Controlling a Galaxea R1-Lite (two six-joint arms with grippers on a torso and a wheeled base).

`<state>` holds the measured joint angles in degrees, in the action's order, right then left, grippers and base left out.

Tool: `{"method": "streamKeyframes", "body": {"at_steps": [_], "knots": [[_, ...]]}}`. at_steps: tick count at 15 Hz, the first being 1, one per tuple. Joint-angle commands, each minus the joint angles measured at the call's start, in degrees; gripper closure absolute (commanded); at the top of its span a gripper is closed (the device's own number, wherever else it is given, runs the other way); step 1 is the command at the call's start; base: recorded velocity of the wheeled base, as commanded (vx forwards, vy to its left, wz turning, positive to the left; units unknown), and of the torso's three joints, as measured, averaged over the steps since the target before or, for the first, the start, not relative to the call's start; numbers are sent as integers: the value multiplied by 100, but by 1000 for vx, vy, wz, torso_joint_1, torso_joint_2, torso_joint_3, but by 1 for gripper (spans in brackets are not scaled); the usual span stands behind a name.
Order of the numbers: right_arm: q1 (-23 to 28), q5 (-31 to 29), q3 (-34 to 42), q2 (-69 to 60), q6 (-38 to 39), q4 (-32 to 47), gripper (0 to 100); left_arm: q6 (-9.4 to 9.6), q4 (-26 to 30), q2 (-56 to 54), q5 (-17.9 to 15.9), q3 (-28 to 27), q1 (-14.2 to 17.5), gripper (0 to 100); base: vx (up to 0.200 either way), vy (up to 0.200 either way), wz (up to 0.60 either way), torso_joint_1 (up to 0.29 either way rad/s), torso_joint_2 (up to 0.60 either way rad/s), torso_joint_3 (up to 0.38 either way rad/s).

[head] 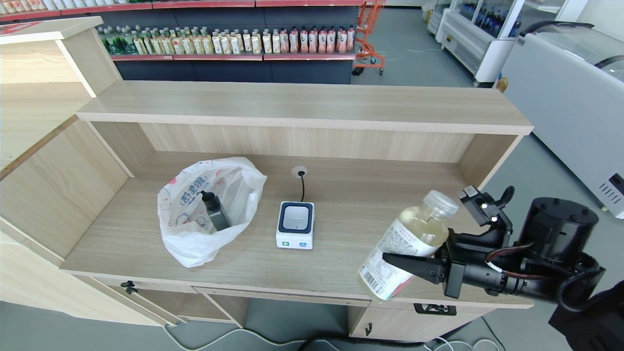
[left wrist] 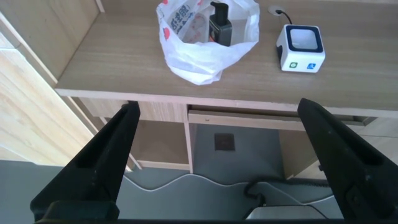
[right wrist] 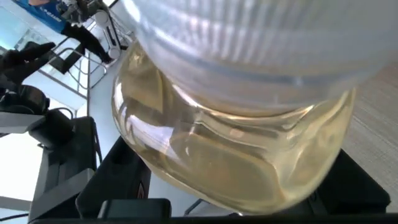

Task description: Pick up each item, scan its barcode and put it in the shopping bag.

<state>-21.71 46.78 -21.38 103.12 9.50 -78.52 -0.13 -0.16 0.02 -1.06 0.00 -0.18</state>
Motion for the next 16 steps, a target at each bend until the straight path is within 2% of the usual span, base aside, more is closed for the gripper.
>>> {"method": "streamKeyframes", "body": {"at_steps": [1, 6, 7, 9, 16], "knots": [[18, 376, 99, -108, 8, -23, 100, -4, -2, -2, 1, 0, 1, 0, 0, 0, 0, 0, 0, 0], [9, 1774, 187, -354, 44, 188, 100, -4, -2, -2, 1, 0, 1, 0, 0, 0, 0, 0, 0, 0], [9, 1879, 178, -398, 44, 267, 100, -4, -2, -2, 1, 0, 1, 0, 0, 0, 0, 0, 0, 0], [-44, 1914, 108, -451, 35, 548, 100, -4, -2, -2, 1, 0, 1, 0, 0, 0, 0, 0, 0, 0], [-290, 1905, 126, -416, 17, 794, 100, -4, -2, -2, 1, 0, 1, 0, 0, 0, 0, 0, 0, 0]]}}
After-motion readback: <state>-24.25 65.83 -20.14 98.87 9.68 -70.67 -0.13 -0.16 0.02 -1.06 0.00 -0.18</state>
